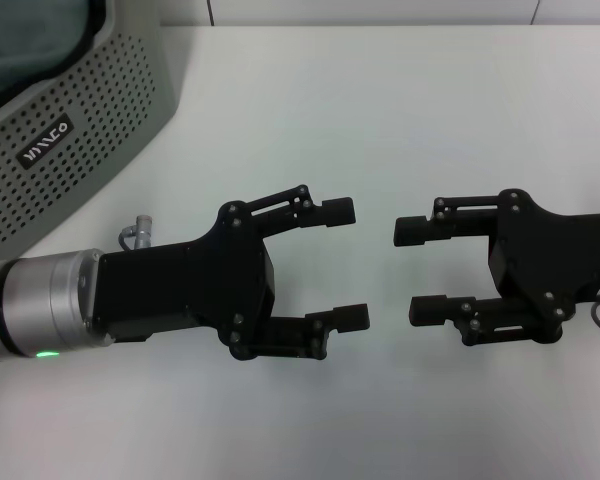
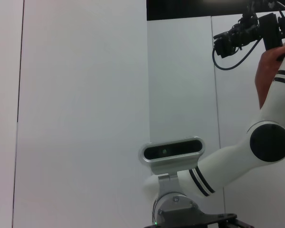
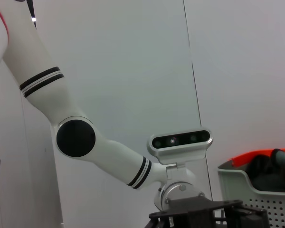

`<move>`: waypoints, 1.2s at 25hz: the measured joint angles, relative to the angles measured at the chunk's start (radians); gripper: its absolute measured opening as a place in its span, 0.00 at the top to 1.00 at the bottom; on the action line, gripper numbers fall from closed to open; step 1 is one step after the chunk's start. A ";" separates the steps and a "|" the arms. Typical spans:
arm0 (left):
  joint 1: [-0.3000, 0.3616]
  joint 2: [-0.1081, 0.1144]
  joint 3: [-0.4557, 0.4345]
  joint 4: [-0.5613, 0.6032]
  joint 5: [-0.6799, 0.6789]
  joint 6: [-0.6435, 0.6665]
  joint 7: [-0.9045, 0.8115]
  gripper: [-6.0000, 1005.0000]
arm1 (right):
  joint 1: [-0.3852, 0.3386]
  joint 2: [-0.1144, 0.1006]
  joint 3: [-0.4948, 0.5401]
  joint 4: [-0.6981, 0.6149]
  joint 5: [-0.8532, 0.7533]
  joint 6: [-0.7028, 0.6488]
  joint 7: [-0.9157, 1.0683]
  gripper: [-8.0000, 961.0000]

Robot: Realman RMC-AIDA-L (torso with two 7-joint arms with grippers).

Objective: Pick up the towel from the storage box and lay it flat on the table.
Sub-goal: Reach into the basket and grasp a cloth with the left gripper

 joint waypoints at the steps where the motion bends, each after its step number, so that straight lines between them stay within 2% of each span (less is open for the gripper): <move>1: 0.000 0.000 0.000 0.000 0.000 0.000 0.000 0.15 | 0.000 0.000 0.000 0.000 0.000 0.000 0.000 0.33; 13: 0.000 0.003 -0.001 0.000 0.000 -0.001 0.001 0.15 | 0.009 0.000 0.004 -0.001 0.000 0.001 -0.003 0.33; 19: 0.016 0.003 -0.061 0.001 0.002 -0.001 0.003 0.15 | -0.001 -0.001 0.019 -0.002 0.007 0.001 -0.004 0.33; 21: 0.030 0.002 -0.109 0.003 -0.001 0.001 0.012 0.15 | -0.006 0.000 0.036 -0.002 0.007 0.001 -0.004 0.33; 23: 0.048 0.000 -0.177 0.000 -0.033 0.007 0.020 0.15 | -0.015 0.000 0.052 -0.002 0.008 0.001 -0.006 0.33; 25: 0.063 0.000 -0.209 -0.009 -0.091 0.010 0.018 0.15 | -0.028 0.001 0.073 -0.002 0.008 0.001 -0.014 0.33; 30: 0.098 0.001 -0.218 -0.020 -0.349 -0.008 -0.053 0.15 | -0.049 0.002 0.106 0.004 0.010 0.001 -0.039 0.33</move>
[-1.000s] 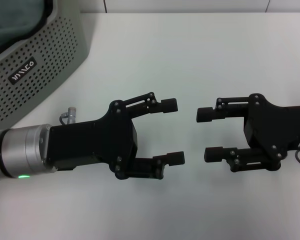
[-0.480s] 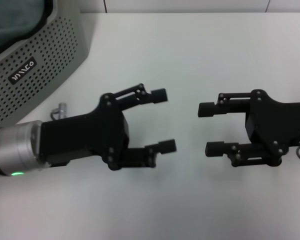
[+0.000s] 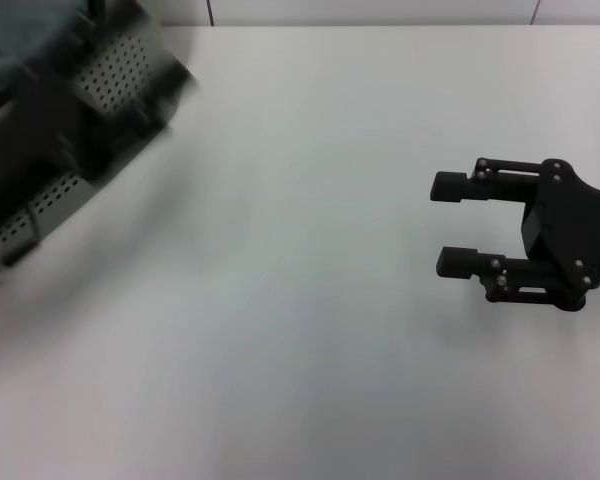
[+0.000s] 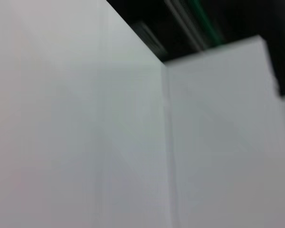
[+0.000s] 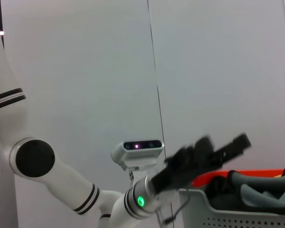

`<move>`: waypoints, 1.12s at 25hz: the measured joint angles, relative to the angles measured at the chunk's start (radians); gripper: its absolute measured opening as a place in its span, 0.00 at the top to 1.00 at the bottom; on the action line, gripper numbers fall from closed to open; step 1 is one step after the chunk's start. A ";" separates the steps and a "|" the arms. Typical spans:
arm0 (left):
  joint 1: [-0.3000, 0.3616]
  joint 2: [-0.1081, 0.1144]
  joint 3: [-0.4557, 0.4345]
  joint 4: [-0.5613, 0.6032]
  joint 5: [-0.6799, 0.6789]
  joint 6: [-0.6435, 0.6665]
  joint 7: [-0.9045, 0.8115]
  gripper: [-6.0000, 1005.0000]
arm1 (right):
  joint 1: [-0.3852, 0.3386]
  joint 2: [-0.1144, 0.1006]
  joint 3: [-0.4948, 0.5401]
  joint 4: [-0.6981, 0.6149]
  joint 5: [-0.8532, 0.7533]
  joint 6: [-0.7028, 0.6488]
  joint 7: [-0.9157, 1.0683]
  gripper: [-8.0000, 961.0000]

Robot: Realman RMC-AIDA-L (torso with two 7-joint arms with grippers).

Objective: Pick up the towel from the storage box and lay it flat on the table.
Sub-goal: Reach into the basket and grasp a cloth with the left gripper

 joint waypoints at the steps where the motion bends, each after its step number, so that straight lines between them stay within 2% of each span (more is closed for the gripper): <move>1: 0.004 0.001 0.000 0.007 -0.030 -0.013 -0.030 0.16 | -0.002 0.000 0.001 0.002 0.000 0.000 -0.004 0.33; 4: 0.013 0.009 0.000 0.060 -0.118 -0.090 -0.170 0.18 | -0.009 0.000 0.002 0.003 0.000 0.000 -0.007 0.33; 8: 0.040 0.011 -0.001 0.221 -0.160 -0.244 -0.425 0.21 | -0.008 0.000 0.002 0.002 -0.003 0.002 -0.017 0.33; 12: 0.068 0.021 -0.004 0.381 -0.129 -0.326 -0.634 0.22 | -0.007 0.001 0.001 0.006 -0.004 0.016 -0.035 0.33; 16: 0.126 0.029 -0.049 0.547 -0.088 -0.439 -0.831 0.22 | -0.005 0.005 -0.006 0.008 -0.007 0.023 -0.059 0.33; 21: 0.175 0.021 -0.146 0.693 0.041 -0.506 -0.968 0.24 | -0.002 0.004 -0.009 0.009 -0.010 0.023 -0.075 0.33; 22: 0.180 0.020 -0.179 0.725 0.100 -0.512 -1.008 0.24 | -0.002 0.004 -0.009 0.009 -0.010 0.024 -0.080 0.33; 28: 0.176 0.019 -0.303 0.819 0.362 -0.515 -1.120 0.25 | 0.000 0.003 -0.009 0.008 -0.010 0.026 -0.095 0.33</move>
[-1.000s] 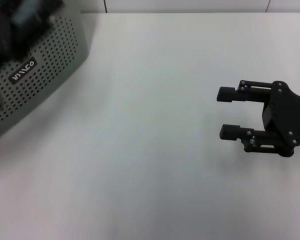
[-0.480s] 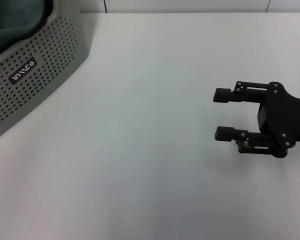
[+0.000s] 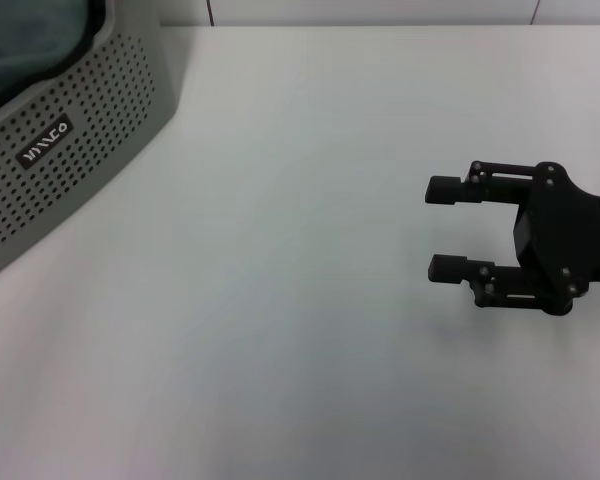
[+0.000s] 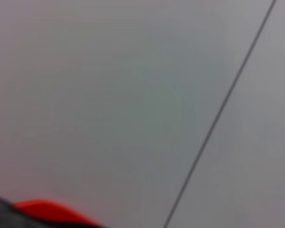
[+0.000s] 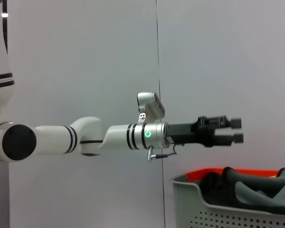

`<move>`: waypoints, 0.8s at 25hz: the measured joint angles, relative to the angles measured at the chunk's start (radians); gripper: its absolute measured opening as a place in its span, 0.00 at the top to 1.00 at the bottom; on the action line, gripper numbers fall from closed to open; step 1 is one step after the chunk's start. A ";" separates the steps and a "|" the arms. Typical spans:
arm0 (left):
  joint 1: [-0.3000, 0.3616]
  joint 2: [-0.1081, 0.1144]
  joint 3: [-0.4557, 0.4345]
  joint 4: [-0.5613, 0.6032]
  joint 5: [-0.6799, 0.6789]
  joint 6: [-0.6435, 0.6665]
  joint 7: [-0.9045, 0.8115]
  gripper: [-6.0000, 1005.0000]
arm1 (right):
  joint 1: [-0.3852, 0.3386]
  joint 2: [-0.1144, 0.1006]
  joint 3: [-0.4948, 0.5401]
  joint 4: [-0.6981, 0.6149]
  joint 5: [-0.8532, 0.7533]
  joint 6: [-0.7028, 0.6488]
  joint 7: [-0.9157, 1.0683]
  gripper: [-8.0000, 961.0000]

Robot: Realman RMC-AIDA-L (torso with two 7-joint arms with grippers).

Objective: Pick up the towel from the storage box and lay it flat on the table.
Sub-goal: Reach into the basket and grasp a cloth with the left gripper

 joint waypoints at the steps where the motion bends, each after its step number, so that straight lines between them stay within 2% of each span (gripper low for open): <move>1: 0.000 0.000 0.000 0.000 0.000 0.000 0.000 0.25 | 0.000 0.000 0.000 -0.001 0.000 0.001 -0.002 0.33; 2: 0.000 -0.001 -0.032 0.013 0.046 0.000 -0.005 0.26 | 0.001 0.000 0.000 -0.002 0.000 0.002 -0.004 0.33; 7: 0.017 -0.002 -0.098 0.023 0.087 0.004 -0.009 0.26 | 0.001 0.000 0.000 -0.001 0.000 0.004 -0.011 0.33; 13: 0.034 -0.002 -0.109 0.012 0.139 0.003 -0.002 0.27 | -0.002 0.001 0.001 0.000 0.003 0.005 -0.012 0.33; 16: 0.024 -0.008 -0.111 0.005 0.184 -0.004 0.003 0.28 | 0.000 0.002 0.000 0.001 0.003 0.005 -0.013 0.33; 20: -0.002 -0.003 -0.111 -0.012 0.239 -0.007 0.003 0.28 | -0.002 0.002 0.001 0.001 0.002 0.007 -0.015 0.33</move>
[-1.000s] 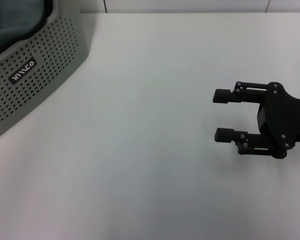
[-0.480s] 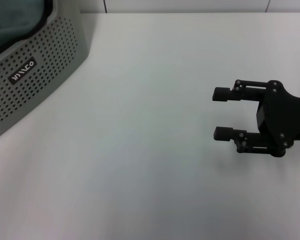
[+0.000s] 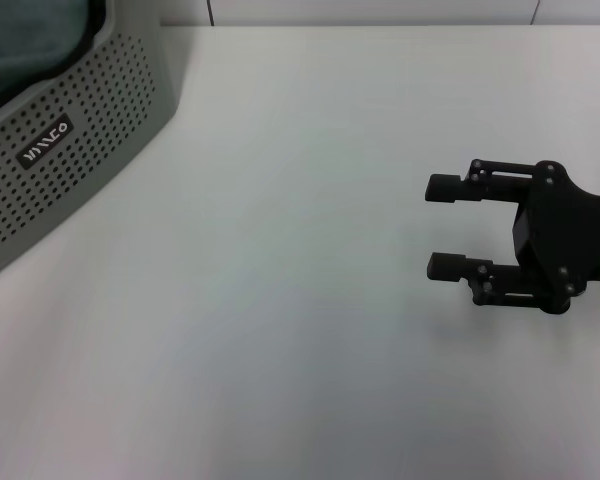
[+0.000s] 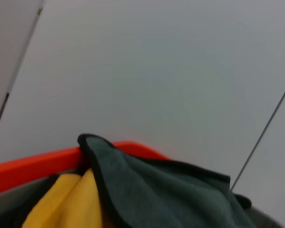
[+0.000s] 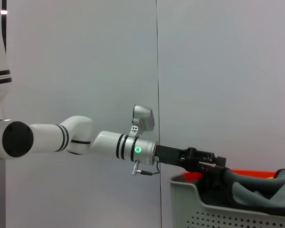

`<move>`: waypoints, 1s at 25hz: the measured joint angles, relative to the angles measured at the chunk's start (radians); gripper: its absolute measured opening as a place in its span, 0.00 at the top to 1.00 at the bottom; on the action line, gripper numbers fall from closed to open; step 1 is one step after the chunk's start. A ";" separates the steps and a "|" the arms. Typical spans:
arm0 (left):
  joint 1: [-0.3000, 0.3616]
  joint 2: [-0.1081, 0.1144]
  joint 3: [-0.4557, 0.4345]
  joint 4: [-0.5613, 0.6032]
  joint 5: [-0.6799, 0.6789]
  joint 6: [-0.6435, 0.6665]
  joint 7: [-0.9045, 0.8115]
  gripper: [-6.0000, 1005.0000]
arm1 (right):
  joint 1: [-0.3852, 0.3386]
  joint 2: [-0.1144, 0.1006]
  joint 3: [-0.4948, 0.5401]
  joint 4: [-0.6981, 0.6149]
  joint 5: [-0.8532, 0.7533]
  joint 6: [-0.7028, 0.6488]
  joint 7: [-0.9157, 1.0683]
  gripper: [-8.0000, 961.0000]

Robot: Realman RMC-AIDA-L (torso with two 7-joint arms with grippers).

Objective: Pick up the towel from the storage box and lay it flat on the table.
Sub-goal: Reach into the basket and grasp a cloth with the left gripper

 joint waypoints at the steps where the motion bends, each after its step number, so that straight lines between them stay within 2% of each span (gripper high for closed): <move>1: -0.009 0.002 0.000 -0.006 0.015 0.000 0.000 0.29 | 0.000 0.000 0.000 0.000 0.000 0.001 -0.001 0.33; 10: -0.055 0.004 0.001 -0.020 0.070 -0.012 0.002 0.30 | -0.008 0.000 0.000 0.000 0.003 -0.003 -0.011 0.33; 19: -0.059 0.015 0.000 -0.047 0.059 -0.013 0.003 0.31 | -0.013 0.000 0.004 0.000 0.004 -0.006 -0.012 0.33; 25: -0.060 0.019 -0.001 -0.062 0.057 -0.012 0.003 0.44 | -0.012 0.000 0.006 0.000 0.004 -0.008 -0.013 0.33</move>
